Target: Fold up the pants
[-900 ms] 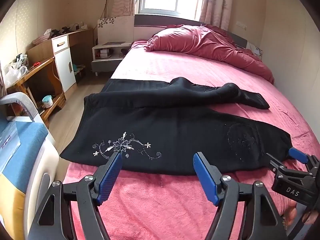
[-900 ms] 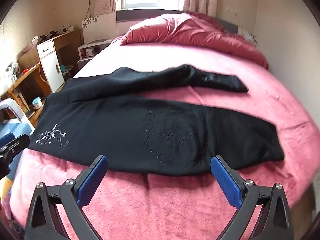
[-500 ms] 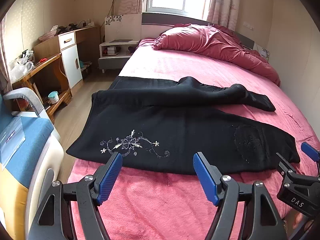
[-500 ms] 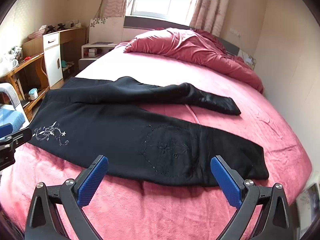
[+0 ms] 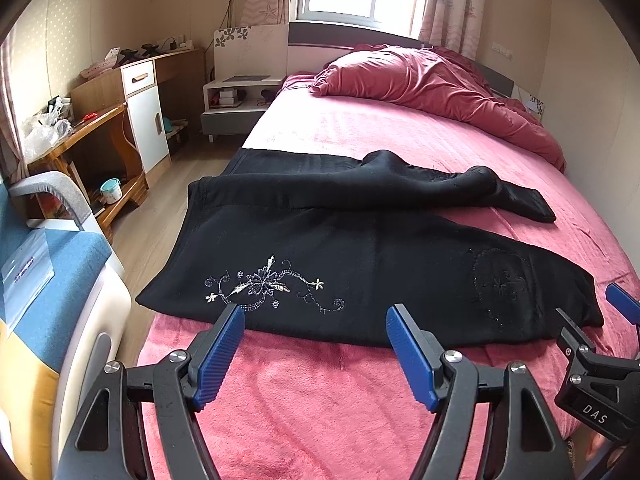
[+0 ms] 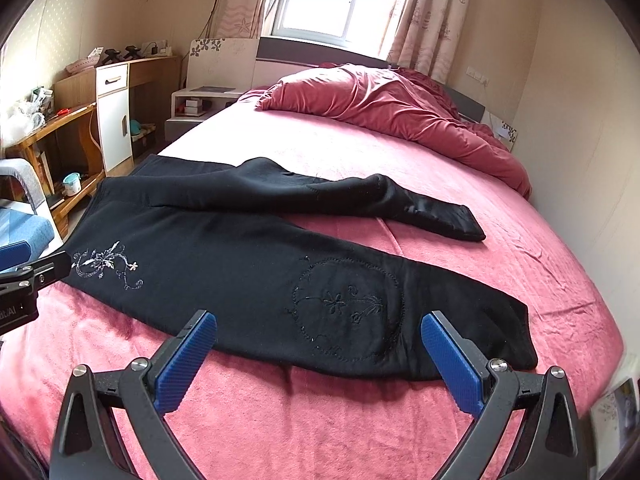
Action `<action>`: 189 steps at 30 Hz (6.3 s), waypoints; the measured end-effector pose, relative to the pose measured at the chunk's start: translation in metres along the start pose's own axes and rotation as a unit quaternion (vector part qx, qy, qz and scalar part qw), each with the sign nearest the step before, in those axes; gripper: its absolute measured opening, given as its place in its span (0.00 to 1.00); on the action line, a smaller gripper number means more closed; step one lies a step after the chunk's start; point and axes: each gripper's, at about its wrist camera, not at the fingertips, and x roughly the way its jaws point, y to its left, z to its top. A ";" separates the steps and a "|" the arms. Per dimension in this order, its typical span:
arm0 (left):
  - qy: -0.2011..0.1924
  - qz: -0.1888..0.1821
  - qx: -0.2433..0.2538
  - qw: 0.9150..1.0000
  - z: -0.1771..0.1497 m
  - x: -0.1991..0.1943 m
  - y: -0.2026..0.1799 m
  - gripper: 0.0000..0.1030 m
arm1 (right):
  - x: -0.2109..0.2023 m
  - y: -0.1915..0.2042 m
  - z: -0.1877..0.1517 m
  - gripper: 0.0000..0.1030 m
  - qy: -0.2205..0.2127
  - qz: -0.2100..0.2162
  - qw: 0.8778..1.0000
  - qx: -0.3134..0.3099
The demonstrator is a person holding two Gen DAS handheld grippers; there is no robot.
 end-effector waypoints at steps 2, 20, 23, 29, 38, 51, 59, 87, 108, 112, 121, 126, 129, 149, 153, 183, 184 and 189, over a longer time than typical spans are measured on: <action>0.003 -0.001 -0.003 1.000 0.000 0.001 0.000 0.73 | 0.000 0.001 -0.001 1.00 0.000 -0.001 1.000 -0.002; 0.052 -0.016 -0.038 0.998 -0.008 0.027 0.018 0.74 | 0.028 -0.010 -0.015 1.00 0.052 0.054 0.997 0.032; 0.065 -0.021 -0.070 0.995 -0.010 0.036 0.038 0.84 | 0.042 -0.027 -0.026 1.00 0.083 0.105 0.988 0.083; 0.098 0.001 -0.136 0.986 -0.012 0.057 0.093 0.88 | 0.067 -0.083 -0.051 1.00 0.126 0.144 0.964 0.183; 0.142 -0.012 -0.252 0.957 -0.012 0.116 0.156 0.59 | 0.083 -0.192 -0.094 0.95 0.145 0.112 0.923 0.337; 0.153 -0.013 -0.286 0.946 -0.007 0.164 0.166 0.21 | 0.120 -0.324 -0.139 0.57 0.125 0.079 0.824 0.546; 0.126 -0.011 -0.250 0.960 0.013 0.147 0.166 0.06 | 0.147 -0.341 -0.119 0.16 0.136 0.033 0.835 0.532; 0.186 -0.012 -0.225 0.956 -0.062 0.055 0.165 0.00 | 0.059 -0.384 -0.151 0.08 0.149 -0.073 0.861 0.481; 0.161 -0.034 -0.379 0.911 -0.068 0.088 0.220 0.28 | 0.056 -0.252 -0.068 0.69 0.136 0.079 0.930 0.331; 0.151 -0.035 -0.344 0.926 -0.068 0.087 0.215 0.08 | 0.086 -0.181 -0.054 0.69 0.174 0.158 0.931 0.278; 0.194 0.000 -0.311 0.930 -0.074 0.091 0.217 0.22 | 0.127 -0.109 -0.071 0.70 0.247 0.192 0.920 0.235; 0.148 0.044 -0.290 0.945 -0.039 0.065 0.229 0.25 | 0.126 -0.114 -0.071 0.70 0.238 0.203 0.921 0.233; 0.108 0.030 -0.276 0.955 -0.002 0.062 0.236 0.28 | 0.120 -0.124 -0.065 0.70 0.221 0.205 0.924 0.237; 0.179 -0.069 -0.343 0.919 0.178 0.295 0.223 0.33 | 0.151 -0.048 0.002 0.70 0.199 0.234 0.942 0.135; 0.202 -0.052 -0.353 0.912 0.183 0.328 0.224 0.35 | 0.158 -0.040 0.001 0.71 0.208 0.232 0.941 0.132; -0.018 -0.286 -0.136 0.948 0.141 0.067 0.129 0.08 | 0.162 -0.070 0.020 0.74 0.191 0.229 0.935 0.190; -0.021 -0.296 -0.132 0.946 0.131 0.059 0.129 0.08 | 0.162 -0.075 0.025 0.74 0.188 0.229 0.935 0.196; -0.008 -0.344 -0.103 0.933 0.076 0.025 0.120 0.07 | 0.174 -0.100 0.063 0.61 0.167 0.237 0.929 0.229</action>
